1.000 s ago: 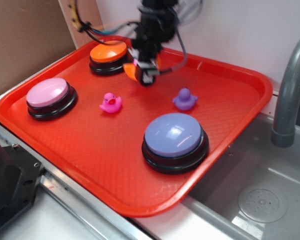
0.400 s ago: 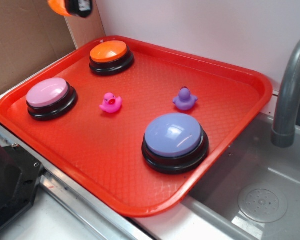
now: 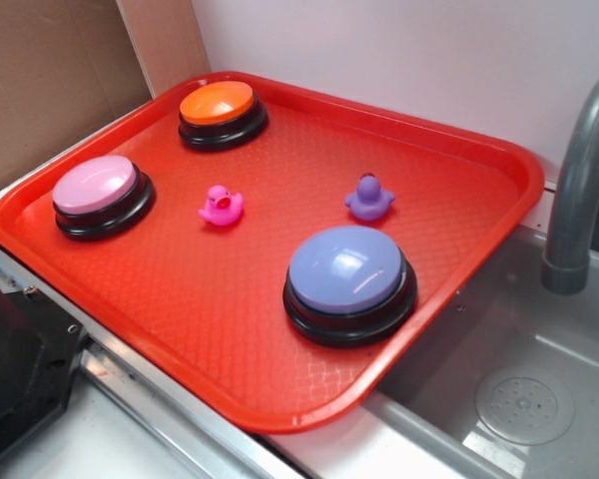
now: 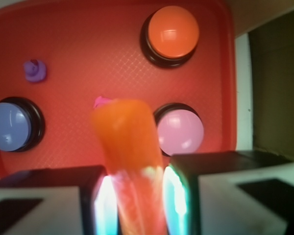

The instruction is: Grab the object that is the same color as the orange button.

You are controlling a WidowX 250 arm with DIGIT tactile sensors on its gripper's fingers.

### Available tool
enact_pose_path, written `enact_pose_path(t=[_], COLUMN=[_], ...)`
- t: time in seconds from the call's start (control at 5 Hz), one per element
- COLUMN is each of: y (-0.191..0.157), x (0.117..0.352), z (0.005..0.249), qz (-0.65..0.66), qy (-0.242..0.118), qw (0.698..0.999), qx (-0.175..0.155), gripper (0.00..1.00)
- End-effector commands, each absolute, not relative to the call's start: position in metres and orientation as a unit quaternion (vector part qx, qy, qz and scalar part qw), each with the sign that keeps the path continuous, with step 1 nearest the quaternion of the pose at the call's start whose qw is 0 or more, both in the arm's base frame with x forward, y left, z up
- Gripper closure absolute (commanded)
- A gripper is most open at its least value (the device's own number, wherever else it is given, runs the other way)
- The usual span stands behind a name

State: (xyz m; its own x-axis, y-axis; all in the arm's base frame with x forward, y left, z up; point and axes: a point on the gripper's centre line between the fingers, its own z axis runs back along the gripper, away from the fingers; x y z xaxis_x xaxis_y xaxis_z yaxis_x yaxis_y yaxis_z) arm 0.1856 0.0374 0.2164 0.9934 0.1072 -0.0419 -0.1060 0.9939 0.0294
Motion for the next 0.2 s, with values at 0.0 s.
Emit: enact_pose_path(t=[0.0], y=[0.0327], x=[0.1699], z=[0.2182], qz=[0.08], qy=[0.002], qw=[0.997], qx=[0.018], gripper=[1.0])
